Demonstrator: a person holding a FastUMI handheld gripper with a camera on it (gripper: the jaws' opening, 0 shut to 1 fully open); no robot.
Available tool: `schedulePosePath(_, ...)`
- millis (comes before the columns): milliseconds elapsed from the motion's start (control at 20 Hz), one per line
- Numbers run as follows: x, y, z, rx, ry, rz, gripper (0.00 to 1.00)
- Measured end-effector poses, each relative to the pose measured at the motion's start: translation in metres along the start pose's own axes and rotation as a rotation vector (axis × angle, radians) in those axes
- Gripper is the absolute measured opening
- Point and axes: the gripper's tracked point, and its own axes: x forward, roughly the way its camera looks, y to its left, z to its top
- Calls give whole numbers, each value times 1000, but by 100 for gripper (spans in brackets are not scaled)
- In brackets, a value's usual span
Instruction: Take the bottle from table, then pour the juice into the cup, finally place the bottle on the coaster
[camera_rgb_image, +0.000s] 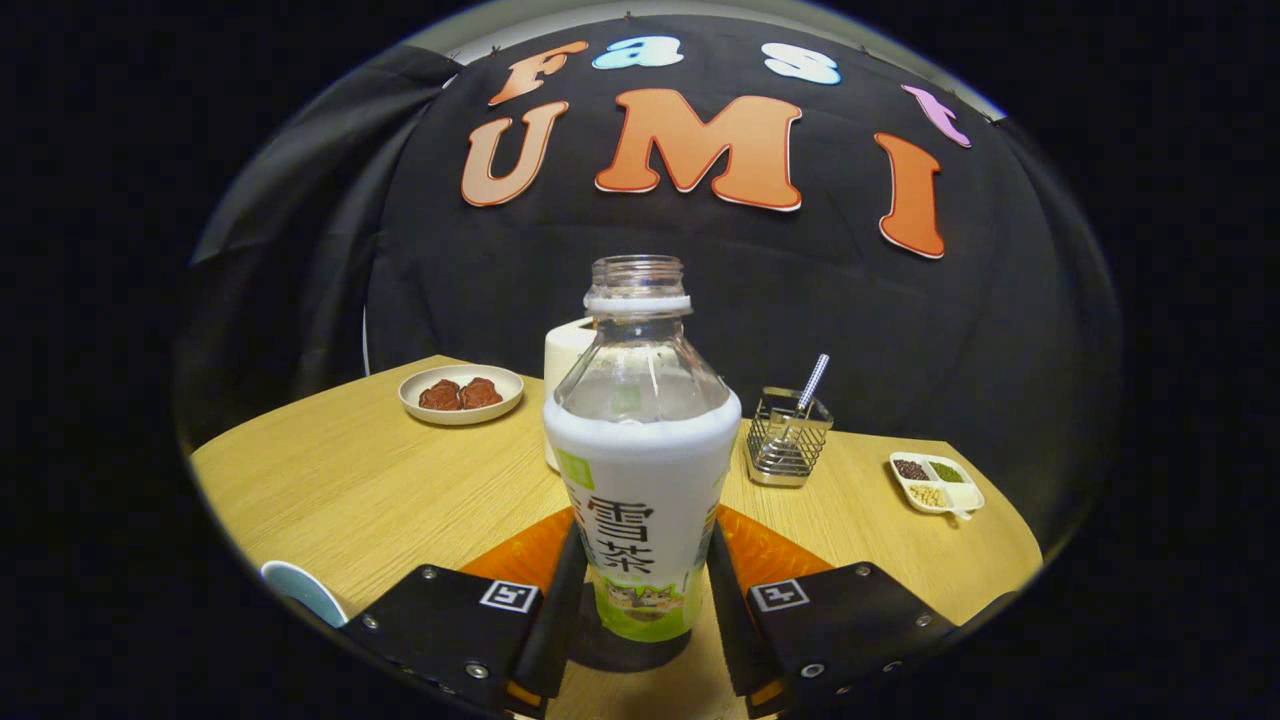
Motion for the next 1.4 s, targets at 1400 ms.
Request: schedulePosePath(1400, -61, -21, 51, 62, -109, 36, 95)
